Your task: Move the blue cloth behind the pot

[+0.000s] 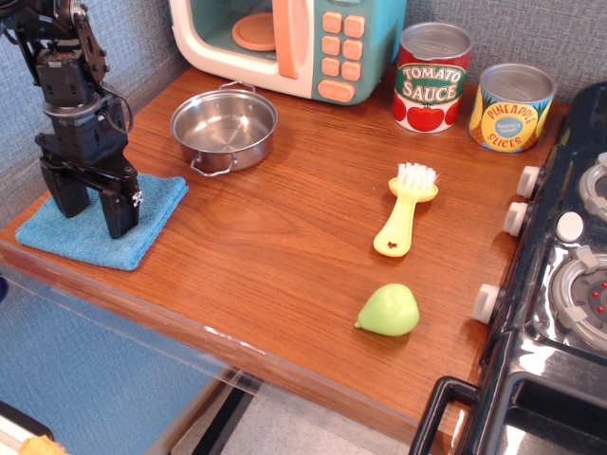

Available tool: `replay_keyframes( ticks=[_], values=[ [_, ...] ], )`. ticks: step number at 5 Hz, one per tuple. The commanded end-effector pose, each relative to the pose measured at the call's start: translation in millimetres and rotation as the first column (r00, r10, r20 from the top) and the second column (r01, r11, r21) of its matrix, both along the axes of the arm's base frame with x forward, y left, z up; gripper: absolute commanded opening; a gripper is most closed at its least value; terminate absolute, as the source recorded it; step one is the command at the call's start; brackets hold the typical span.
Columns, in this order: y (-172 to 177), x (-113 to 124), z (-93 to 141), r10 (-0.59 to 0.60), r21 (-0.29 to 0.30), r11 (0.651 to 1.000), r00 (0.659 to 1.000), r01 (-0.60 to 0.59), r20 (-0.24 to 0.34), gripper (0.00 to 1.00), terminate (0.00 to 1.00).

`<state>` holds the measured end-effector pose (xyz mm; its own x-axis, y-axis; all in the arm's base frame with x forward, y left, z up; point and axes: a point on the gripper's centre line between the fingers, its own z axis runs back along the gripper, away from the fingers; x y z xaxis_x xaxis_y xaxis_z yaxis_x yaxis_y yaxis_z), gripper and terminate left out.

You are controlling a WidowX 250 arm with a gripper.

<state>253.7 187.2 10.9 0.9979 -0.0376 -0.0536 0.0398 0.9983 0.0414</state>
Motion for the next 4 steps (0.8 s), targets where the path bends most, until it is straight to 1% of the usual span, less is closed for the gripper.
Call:
replay_keyframes(
  ticks=[1,2,3,4],
  values=[
    [-13,9,69,-0.020,-0.032,0.999,0.982,0.027,0.186,1.00,0.00],
    [-11,7,96,0.035,-0.022,0.999,0.974,-0.031,0.223,1.00,0.00],
    [-12,7,96,0.011,-0.017,1.000,0.983,-0.008,0.182,1.00,0.00],
    [-12,7,96,0.011,-0.017,1.000,0.983,-0.008,0.182,1.00,1.00]
  ],
)
